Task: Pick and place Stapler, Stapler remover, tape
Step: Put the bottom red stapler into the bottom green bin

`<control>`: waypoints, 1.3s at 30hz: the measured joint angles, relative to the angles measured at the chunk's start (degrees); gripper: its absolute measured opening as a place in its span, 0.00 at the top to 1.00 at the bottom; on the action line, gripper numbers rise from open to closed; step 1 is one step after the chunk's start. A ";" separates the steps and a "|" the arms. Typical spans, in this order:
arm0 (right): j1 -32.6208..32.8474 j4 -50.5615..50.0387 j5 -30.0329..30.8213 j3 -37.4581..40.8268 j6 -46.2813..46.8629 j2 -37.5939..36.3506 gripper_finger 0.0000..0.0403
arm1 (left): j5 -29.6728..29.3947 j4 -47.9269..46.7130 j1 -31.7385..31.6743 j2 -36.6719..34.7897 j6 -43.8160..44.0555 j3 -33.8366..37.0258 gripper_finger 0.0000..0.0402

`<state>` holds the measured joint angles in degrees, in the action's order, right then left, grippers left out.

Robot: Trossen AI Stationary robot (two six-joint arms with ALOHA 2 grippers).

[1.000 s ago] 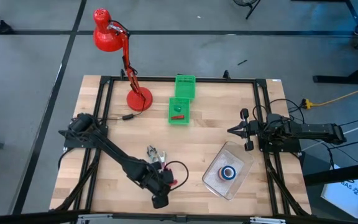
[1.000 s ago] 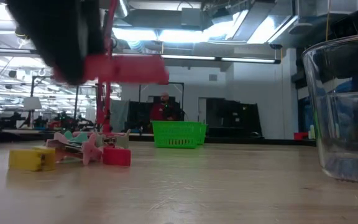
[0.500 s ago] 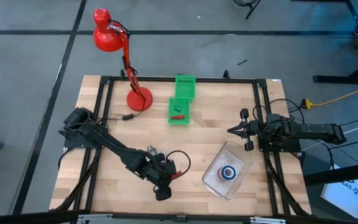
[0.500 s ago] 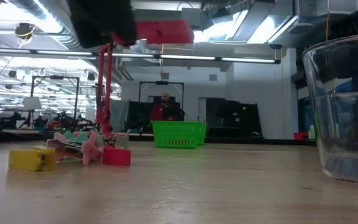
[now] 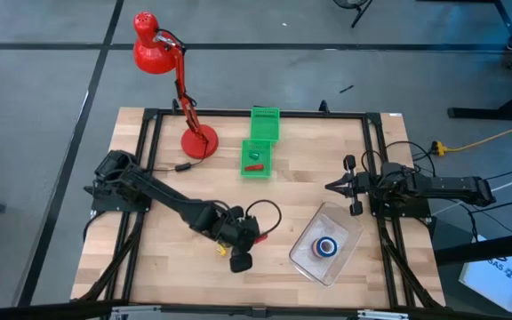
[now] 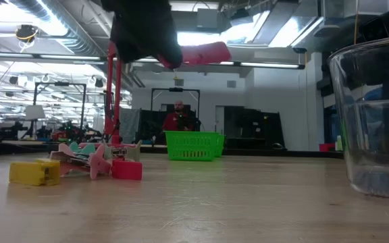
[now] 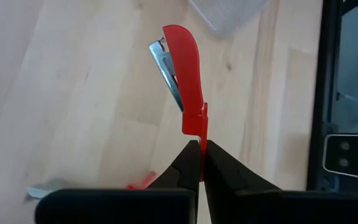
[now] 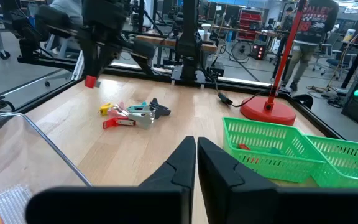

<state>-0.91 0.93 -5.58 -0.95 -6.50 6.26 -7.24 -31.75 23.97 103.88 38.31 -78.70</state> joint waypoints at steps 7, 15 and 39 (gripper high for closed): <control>0.01 -0.01 0.00 0.01 0.00 -0.02 0.95 | 1.52 0.02 -3.69 0.00 -4.45 0.00 0.99; 0.00 -0.02 0.00 0.00 0.00 -0.02 0.95 | 3.88 0.07 -9.91 -0.34 -9.34 0.00 0.99; 0.00 -0.02 0.00 0.02 0.00 0.00 0.95 | 4.89 5.94 -31.80 -1.51 -17.80 0.00 0.99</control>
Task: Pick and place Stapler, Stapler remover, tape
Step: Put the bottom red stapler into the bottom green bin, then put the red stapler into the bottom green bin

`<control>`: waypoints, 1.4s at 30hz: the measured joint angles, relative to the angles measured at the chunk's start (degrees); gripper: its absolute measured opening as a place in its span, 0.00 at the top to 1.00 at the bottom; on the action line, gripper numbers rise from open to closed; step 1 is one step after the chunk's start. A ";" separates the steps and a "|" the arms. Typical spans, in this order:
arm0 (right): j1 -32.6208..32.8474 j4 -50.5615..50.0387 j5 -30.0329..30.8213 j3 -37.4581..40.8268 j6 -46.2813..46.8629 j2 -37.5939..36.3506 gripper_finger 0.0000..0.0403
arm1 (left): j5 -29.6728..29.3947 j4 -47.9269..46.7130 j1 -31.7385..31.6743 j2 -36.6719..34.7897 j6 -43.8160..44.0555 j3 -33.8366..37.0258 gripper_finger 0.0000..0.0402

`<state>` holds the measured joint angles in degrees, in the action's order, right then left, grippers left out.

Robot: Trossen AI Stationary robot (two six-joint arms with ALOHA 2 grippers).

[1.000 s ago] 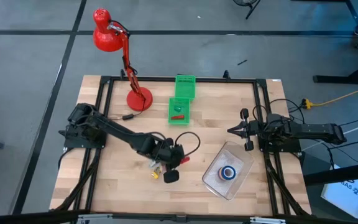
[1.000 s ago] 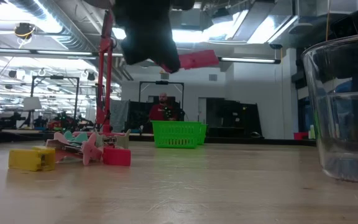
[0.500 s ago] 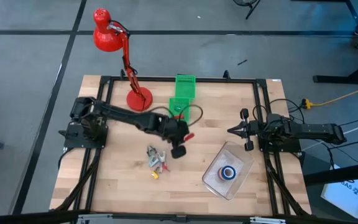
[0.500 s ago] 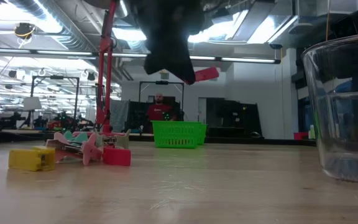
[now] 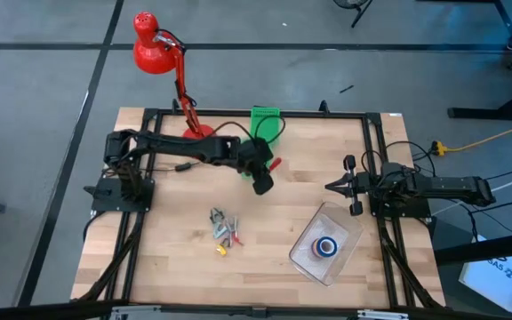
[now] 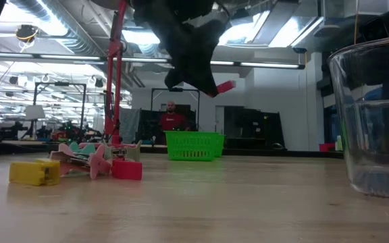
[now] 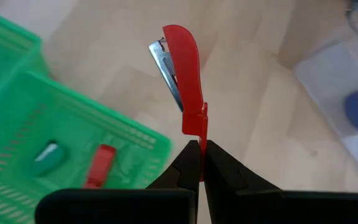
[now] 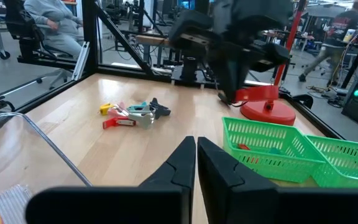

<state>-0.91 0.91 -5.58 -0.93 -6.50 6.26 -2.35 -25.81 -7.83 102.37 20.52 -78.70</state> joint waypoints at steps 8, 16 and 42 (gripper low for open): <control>0.02 0.02 0.00 0.00 0.00 -0.02 0.95 | 3.28 -1.37 -4.81 0.00 -3.72 0.00 0.99; 0.00 0.00 0.00 0.00 0.00 0.00 0.95 | 5.51 -3.28 -9.85 0.04 -9.43 1.60 0.99; 0.02 0.00 0.00 0.00 0.00 -0.02 0.95 | 7.02 -5.14 -16.29 5.46 -14.77 2.49 0.91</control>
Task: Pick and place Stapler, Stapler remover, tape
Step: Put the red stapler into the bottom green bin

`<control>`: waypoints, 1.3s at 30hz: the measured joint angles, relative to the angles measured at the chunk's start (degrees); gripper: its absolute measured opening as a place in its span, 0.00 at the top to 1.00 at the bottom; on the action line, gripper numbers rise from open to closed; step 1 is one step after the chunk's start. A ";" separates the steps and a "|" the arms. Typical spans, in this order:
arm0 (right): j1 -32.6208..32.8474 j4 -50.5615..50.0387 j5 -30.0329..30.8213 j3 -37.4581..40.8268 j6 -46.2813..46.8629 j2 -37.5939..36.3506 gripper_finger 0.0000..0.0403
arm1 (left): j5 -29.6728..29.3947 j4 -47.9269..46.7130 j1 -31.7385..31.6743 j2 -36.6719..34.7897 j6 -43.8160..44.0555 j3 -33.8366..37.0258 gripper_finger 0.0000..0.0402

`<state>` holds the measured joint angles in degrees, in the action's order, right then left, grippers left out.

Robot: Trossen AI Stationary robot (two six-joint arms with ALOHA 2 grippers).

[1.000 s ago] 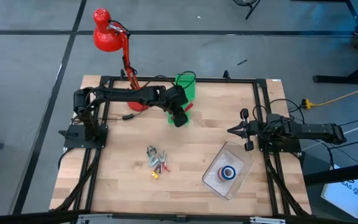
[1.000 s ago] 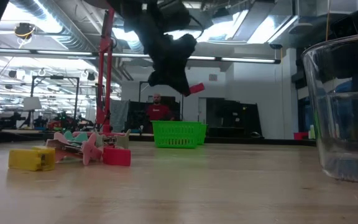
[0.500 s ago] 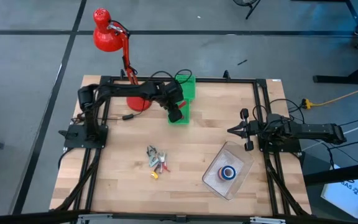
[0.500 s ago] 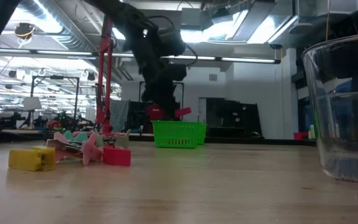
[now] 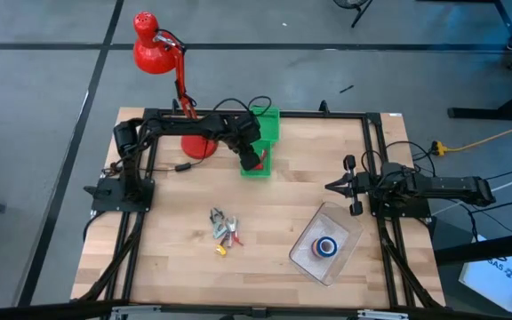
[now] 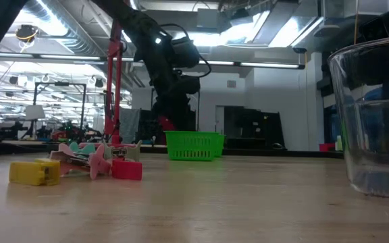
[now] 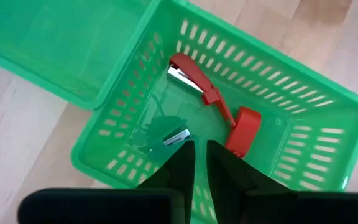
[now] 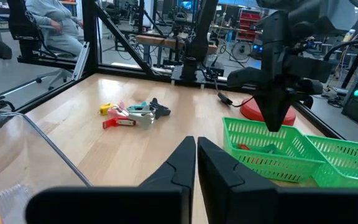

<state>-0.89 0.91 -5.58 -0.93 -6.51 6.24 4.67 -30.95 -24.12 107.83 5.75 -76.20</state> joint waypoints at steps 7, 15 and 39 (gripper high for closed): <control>-0.02 0.02 0.00 -0.02 0.00 0.02 0.95 | -0.02 0.97 0.06 -0.11 -0.64 -1.25 0.84; -0.02 0.01 -0.01 -0.01 0.00 0.02 0.95 | -0.13 0.02 2.39 -0.22 -2.10 -4.95 0.82; -0.01 0.01 -0.01 -0.02 0.00 0.02 0.95 | -7.45 -0.15 18.36 -0.26 14.37 -5.42 0.86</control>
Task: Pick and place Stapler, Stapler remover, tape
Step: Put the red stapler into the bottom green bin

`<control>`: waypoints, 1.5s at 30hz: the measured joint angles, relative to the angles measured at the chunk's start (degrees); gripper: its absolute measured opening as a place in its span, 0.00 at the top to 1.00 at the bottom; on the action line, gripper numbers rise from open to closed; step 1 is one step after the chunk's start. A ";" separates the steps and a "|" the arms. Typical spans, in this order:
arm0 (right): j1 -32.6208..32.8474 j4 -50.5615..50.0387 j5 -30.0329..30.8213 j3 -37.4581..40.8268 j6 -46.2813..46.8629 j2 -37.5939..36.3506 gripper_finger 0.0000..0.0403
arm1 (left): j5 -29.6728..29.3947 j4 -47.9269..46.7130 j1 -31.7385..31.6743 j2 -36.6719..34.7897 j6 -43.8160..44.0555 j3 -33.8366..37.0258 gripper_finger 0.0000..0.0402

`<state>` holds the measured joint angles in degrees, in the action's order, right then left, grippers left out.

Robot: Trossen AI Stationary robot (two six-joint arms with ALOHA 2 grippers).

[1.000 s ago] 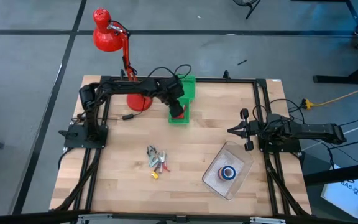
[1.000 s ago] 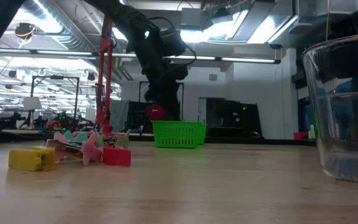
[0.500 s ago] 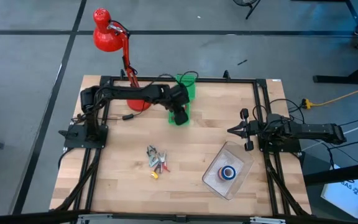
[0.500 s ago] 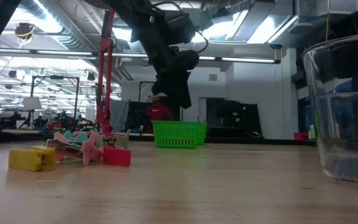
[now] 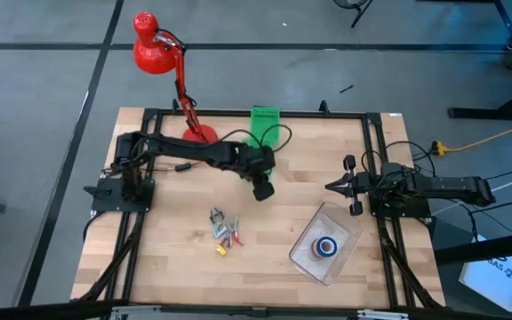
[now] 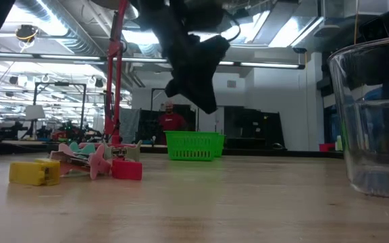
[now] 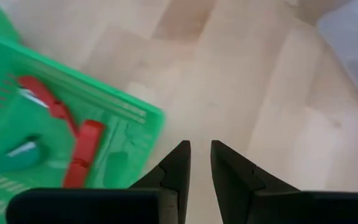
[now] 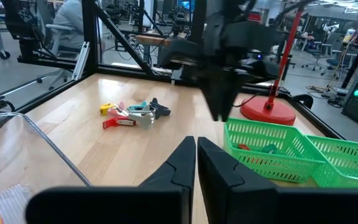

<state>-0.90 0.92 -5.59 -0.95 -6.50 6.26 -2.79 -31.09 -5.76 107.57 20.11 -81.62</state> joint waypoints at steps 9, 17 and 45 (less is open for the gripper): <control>0.00 0.00 0.00 0.01 0.00 0.00 0.95 | 0.00 -0.37 5.77 -0.03 0.38 -0.04 0.85; 0.00 0.01 -0.01 0.01 0.00 -0.01 0.95 | -0.37 -6.49 12.95 -2.82 0.67 -0.11 0.85; 0.01 0.01 0.01 0.02 0.00 0.00 0.95 | 0.28 -7.74 28.64 -0.18 -21.37 4.39 0.85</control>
<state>-0.89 0.93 -5.58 -0.93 -6.50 6.26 -2.50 -38.83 22.88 107.39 -1.26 -77.23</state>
